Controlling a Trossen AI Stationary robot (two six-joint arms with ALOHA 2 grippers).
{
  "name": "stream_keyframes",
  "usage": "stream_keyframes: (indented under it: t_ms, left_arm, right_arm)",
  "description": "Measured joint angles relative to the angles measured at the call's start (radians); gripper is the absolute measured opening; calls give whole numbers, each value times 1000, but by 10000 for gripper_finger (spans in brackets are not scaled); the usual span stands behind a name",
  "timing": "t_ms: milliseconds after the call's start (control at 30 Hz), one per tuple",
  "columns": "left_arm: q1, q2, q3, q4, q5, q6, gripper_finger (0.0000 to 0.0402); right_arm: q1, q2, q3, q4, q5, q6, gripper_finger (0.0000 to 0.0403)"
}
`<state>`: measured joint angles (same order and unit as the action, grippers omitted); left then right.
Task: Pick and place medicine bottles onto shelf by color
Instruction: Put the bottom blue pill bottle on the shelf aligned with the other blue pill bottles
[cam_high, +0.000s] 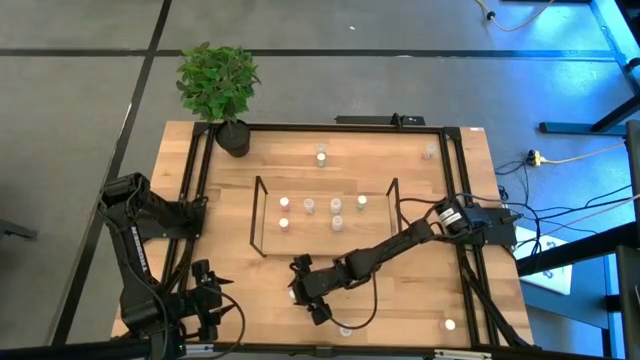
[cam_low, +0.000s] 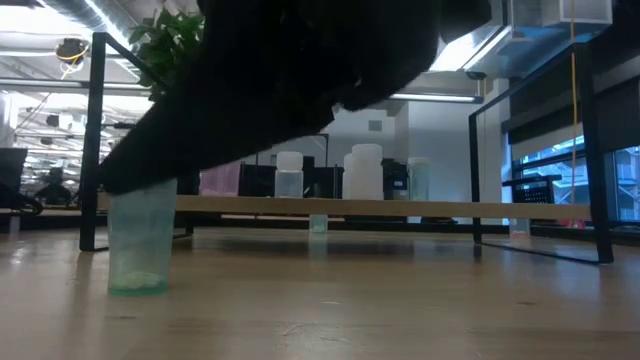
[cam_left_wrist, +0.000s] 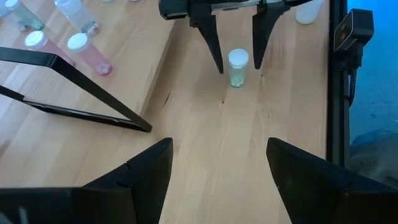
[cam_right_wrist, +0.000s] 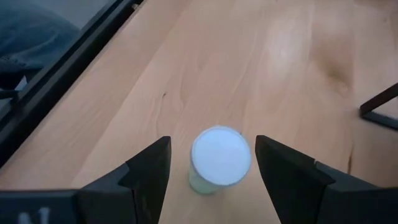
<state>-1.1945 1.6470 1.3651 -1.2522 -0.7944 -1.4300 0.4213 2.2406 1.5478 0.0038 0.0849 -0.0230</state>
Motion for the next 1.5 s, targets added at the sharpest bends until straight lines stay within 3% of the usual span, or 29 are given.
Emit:
stream_keyframes:
  t_ms: [367, 867, 1267, 1500]
  left_arm:
    - [0, 0, 0, 7, 0, 0, 253]
    - [0, 0, 0, 7, 0, 0, 253]
    - [0, 0, 0, 8, 0, 0, 253]
    - [0, 0, 0, 8, 0, 0, 253]
  right_arm:
    - [0, 3, 0, 30, 0, 22, 226]
    - [0, 3, 0, 28, -5, 69, 114]
    - [6, 3, 36, 24, -18, 95, 128]
    - [14, -35, 101, -128, -30, 62, 121]
